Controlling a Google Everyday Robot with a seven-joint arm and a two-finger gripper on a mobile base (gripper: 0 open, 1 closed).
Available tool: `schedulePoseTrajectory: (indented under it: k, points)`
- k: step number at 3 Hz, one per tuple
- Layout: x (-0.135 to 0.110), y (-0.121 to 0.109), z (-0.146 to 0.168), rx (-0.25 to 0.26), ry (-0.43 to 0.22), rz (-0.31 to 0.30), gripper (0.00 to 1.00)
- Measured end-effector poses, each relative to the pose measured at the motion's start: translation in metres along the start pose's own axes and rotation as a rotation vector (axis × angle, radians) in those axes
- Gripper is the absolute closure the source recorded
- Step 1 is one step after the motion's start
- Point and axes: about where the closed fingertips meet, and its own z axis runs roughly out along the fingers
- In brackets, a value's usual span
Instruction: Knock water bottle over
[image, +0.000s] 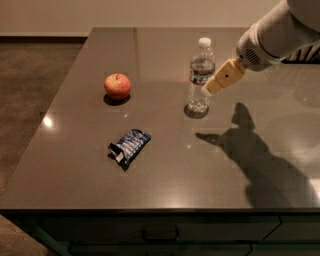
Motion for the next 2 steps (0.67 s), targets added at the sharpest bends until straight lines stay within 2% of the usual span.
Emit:
schedulePoseTrajectory:
  k: [1,2]
  points:
    - [-0.007,0.005,0.016,-0.026,-0.122,0.037,0.00]
    - [-0.019,0.011,0.033,-0.070,-0.232,0.047,0.00]
